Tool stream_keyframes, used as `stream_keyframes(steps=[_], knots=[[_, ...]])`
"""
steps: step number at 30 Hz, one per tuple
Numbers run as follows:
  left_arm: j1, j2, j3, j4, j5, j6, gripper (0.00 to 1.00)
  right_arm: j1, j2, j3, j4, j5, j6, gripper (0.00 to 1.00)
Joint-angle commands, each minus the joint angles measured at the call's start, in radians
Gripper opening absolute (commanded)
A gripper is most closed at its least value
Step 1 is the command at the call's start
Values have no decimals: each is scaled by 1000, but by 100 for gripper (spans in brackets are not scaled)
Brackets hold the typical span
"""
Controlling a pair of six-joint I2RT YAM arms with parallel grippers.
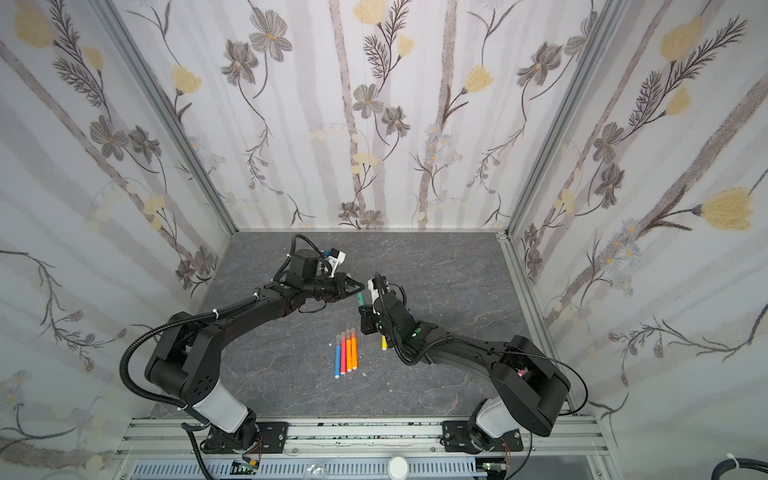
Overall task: Open the pen caps
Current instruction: 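Pull the right gripper back with the green highlighter while the left holds the cap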
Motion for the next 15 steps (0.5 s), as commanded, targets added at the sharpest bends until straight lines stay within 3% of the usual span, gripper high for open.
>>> stream_keyframes(steps=[1,7,15], knots=[[26,-6,20,89,-110,36,0,15,-18,-41,-82,-98,7,0],[48,-6,19,78,-110,48,0,27,-55,-67,-97,-83,18,0],[114,-23,-65,68,-130,82,0,21,-5,-25,-265,82,53,0]])
